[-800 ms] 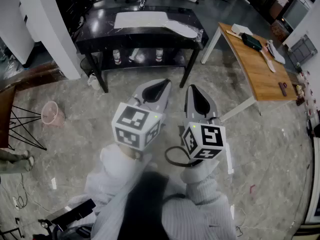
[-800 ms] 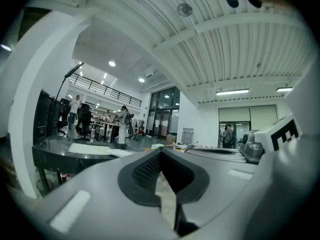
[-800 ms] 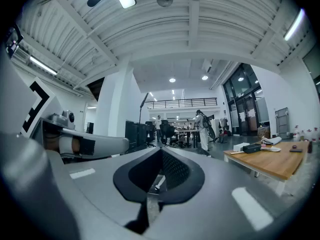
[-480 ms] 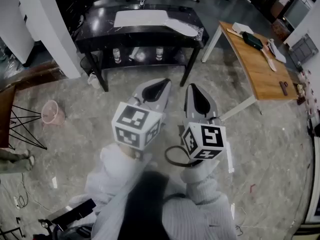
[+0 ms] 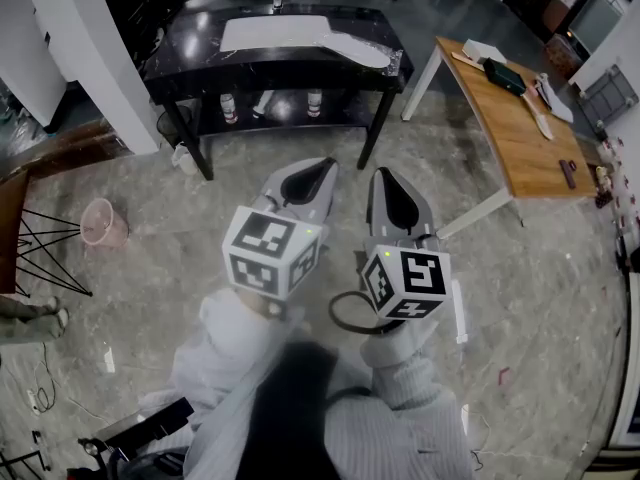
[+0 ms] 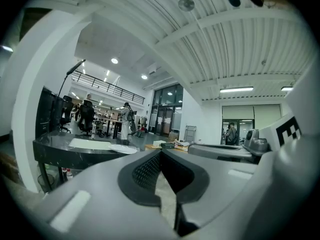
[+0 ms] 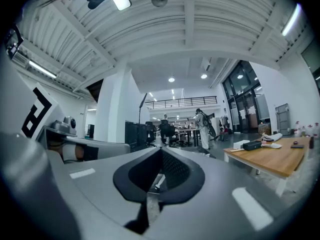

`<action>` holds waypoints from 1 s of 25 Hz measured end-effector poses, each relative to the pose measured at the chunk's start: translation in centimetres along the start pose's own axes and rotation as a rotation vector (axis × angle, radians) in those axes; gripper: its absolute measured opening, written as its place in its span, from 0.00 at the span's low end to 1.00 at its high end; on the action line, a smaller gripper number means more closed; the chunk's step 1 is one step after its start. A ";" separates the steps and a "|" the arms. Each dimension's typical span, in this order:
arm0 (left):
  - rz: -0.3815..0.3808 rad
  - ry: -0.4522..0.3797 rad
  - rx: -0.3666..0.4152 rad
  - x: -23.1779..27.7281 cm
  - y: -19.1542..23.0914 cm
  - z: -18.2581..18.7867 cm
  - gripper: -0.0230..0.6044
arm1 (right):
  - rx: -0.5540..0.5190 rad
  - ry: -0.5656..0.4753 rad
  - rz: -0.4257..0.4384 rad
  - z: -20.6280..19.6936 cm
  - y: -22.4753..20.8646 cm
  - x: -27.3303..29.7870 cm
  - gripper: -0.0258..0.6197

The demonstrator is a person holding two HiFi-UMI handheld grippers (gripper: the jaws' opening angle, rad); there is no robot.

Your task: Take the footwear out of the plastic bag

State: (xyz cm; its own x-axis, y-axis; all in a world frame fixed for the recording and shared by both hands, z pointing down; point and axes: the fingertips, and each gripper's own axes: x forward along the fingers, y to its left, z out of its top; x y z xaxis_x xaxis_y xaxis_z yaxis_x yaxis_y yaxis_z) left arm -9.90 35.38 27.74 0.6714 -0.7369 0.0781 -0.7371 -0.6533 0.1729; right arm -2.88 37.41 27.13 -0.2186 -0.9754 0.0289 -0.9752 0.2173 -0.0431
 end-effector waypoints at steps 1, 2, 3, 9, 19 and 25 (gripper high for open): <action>0.005 0.005 -0.001 0.3 -0.1 -0.3 0.04 | 0.006 0.003 0.000 -0.2 -0.4 0.0 0.06; 0.009 0.011 -0.002 0.6 -0.2 -0.5 0.04 | 0.012 0.007 -0.002 -0.5 -0.9 0.1 0.06; 0.011 0.016 -0.003 1.0 -0.2 -0.8 0.04 | 0.017 0.013 -0.004 -0.8 -1.3 0.2 0.06; 0.020 0.031 -0.030 4.9 1.8 -1.8 0.04 | 0.028 0.047 -0.021 -2.5 -4.4 3.5 0.06; 0.025 0.040 -0.035 18.0 12.0 0.3 0.04 | 0.075 0.059 -0.038 -3.8 -11.2 19.0 0.06; 0.013 0.058 -0.038 27.4 18.3 2.4 0.04 | 0.078 0.075 -0.060 -3.4 -15.2 29.1 0.06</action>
State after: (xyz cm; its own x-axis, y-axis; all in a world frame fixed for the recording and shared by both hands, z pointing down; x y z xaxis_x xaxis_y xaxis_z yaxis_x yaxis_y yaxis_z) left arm -5.19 2.86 30.70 0.6663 -0.7329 0.1373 -0.7428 -0.6362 0.2085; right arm 5.49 5.85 31.97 -0.1653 -0.9803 0.1080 -0.9814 0.1526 -0.1169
